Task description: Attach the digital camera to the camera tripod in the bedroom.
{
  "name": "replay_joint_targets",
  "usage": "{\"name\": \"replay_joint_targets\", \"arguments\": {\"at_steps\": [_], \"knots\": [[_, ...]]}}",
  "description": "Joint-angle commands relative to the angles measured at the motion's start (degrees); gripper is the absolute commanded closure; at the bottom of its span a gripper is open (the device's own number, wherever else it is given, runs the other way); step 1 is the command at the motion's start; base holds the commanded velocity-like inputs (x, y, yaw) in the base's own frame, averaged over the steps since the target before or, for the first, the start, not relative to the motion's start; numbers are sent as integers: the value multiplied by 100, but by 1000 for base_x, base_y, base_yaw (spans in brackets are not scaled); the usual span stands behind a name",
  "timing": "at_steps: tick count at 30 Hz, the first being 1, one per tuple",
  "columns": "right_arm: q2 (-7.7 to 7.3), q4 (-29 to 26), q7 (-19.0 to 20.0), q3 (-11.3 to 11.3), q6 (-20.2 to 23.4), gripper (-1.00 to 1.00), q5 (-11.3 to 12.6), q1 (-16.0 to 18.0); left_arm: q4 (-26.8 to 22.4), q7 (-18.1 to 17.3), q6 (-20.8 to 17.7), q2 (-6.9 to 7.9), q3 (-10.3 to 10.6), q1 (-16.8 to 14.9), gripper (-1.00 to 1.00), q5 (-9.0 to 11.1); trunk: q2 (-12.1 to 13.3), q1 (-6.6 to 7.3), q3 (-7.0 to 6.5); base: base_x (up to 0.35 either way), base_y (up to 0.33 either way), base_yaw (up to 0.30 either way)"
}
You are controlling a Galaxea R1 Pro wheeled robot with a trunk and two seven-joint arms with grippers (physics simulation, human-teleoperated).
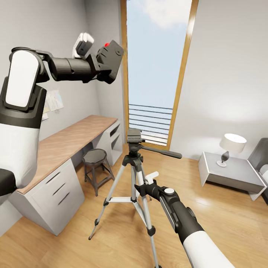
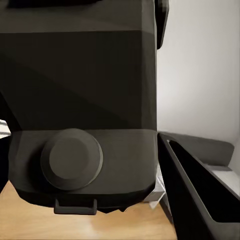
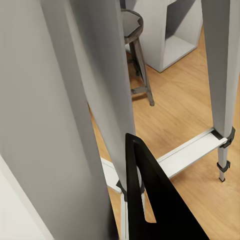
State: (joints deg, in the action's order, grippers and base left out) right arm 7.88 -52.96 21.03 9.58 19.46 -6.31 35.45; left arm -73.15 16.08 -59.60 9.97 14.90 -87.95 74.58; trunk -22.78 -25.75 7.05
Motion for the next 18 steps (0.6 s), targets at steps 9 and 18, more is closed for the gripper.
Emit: {"name": "replay_joint_targets", "arguments": {"at_steps": [9,18], "knots": [[3,-12,33,-1,23,100,-31,5,-82,-1435,21,689,786,21,100,-265,-14,-3,13,0,0,0],[5,-12,34,0,23,100,-28,5,-287,-2589,42,1324,1165,24,100,-1427,-14,-3,13,0,0,0]]}}
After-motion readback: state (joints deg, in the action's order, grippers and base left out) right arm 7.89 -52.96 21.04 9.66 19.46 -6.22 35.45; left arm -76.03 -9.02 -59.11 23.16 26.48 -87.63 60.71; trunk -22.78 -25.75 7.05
